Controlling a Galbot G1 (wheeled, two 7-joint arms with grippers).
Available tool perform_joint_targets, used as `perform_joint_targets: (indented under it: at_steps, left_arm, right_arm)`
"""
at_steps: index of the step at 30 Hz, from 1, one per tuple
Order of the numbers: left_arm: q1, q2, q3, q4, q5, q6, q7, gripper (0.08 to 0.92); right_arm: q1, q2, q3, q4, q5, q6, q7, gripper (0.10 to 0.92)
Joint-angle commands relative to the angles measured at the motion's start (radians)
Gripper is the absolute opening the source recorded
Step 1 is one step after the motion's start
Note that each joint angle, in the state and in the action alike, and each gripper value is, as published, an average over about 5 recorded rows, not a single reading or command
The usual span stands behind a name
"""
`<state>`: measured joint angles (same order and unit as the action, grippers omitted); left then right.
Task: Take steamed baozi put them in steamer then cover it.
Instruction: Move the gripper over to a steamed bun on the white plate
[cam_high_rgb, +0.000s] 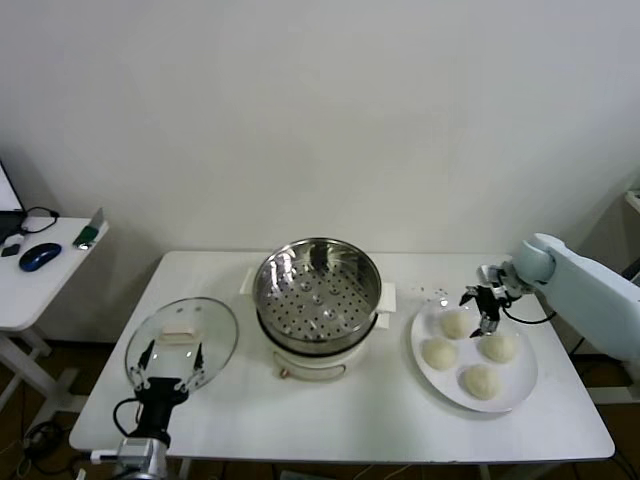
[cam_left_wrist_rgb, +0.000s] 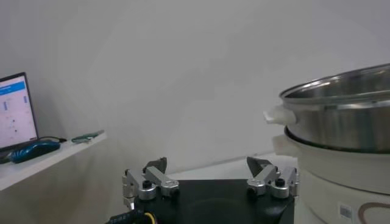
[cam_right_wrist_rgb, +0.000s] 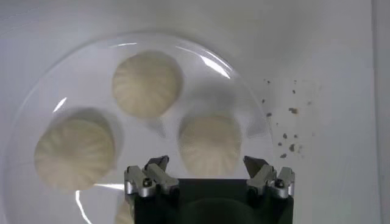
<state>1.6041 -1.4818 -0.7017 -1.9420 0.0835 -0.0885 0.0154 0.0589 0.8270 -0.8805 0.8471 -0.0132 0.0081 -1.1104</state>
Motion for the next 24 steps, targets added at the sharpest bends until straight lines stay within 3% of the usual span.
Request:
perform_joint_targets:
  at_steps: [1,18,24]
  left_arm:
    - [-0.003,0.002,-0.001,0.005,0.000,0.003,-0.002,0.823]
    - [0.001,0.002,-0.006,0.016,-0.001,-0.004,-0.003,0.823]
    - [0.003,0.000,-0.005,0.014,0.000,-0.005,-0.004,0.823]
  right_arm:
    - [0.042,0.065,-0.083,-0.075,-0.011,-0.003,-0.019,0.823]
    - [0.007,0.094,-0.044,-0.105,-0.051,0.008,-0.008,0.821]
    - [0.015,0.098,-0.035,-0.118,-0.071,0.017,-0.009,0.780]
